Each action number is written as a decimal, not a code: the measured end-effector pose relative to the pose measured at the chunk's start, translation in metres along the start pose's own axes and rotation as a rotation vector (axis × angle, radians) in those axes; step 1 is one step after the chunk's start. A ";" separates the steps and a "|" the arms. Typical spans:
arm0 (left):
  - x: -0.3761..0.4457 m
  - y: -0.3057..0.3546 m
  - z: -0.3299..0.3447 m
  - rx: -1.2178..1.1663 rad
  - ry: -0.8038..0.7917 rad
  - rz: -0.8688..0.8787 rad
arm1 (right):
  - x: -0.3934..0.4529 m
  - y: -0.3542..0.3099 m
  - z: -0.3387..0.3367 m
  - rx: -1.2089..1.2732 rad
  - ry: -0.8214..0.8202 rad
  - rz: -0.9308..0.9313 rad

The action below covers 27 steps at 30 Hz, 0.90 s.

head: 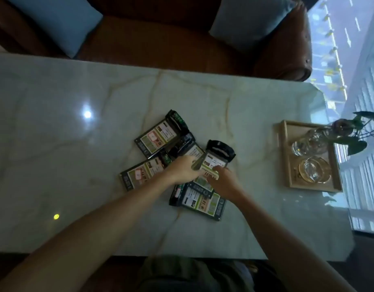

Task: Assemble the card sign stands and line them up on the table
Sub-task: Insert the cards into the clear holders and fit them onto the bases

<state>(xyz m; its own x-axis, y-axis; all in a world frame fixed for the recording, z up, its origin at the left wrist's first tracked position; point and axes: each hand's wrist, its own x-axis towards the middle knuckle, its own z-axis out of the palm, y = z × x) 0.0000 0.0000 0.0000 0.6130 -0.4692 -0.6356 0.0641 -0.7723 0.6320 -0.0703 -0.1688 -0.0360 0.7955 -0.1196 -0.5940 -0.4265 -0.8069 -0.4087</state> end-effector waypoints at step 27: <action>0.065 0.063 0.007 -0.528 0.219 -0.019 | 0.023 0.048 -0.086 1.212 0.254 0.294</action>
<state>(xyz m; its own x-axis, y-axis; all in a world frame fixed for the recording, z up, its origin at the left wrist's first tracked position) 0.0382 -0.0823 -0.0040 0.7530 -0.3145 -0.5780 0.4271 -0.4348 0.7928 -0.0355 -0.2603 -0.0093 0.6073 -0.4187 -0.6752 -0.6115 0.2962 -0.7337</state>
